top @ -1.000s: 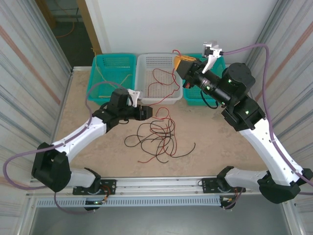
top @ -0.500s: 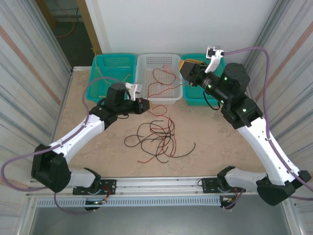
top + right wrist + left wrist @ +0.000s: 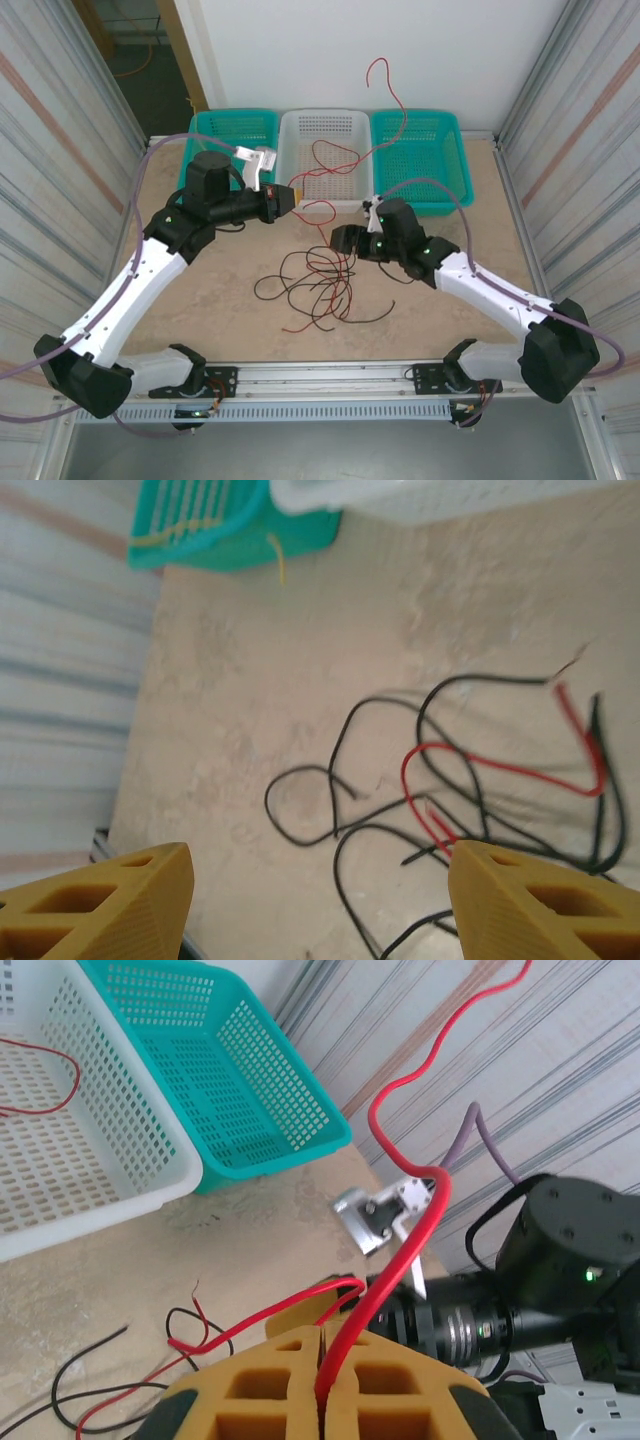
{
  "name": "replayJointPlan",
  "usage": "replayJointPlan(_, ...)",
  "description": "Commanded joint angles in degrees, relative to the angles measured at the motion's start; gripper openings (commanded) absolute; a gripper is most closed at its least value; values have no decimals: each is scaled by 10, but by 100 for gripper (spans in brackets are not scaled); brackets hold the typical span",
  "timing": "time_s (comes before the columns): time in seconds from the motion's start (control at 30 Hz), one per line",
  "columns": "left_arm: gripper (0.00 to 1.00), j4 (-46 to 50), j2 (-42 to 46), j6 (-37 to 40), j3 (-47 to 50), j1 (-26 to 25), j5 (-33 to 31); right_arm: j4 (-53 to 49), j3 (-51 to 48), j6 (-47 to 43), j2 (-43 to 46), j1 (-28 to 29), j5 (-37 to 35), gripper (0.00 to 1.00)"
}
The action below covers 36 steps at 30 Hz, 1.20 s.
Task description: Untangle the cables
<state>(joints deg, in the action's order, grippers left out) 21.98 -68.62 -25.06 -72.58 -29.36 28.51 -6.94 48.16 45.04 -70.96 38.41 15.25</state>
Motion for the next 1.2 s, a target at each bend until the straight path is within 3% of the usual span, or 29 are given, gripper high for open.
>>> replayJointPlan(0.0, 0, 12, 2, 9, -31, -2, -8, 63, -11, 19, 16, 18, -13, 68)
replayJointPlan(0.13, 0, 23, -5, 6, -44, 2, -14, 36, -29, 6, 42, 31, -45, 67)
replayJointPlan(0.33, 0, 17, -1, -22, -42, 18, 10, -8, -50, -60, 129, 46, -119, 75)
replayJointPlan(0.53, 0, 1, -5, -49, -50, 20, 41, 13, -62, -91, 134, 70, -110, 81)
replayJointPlan(0.63, 0, 6, -5, -49, -60, 20, 48, -5, -48, -101, 103, 79, -149, 78)
replayJointPlan(0.97, 0, 63, -52, -53, -140, 44, -2, -11, -70, -64, 85, 28, -158, 72)
replayJointPlan(1.17, 0, -11, -148, -95, -170, 68, -2, -52, -82, -47, 109, 21, -182, 70)
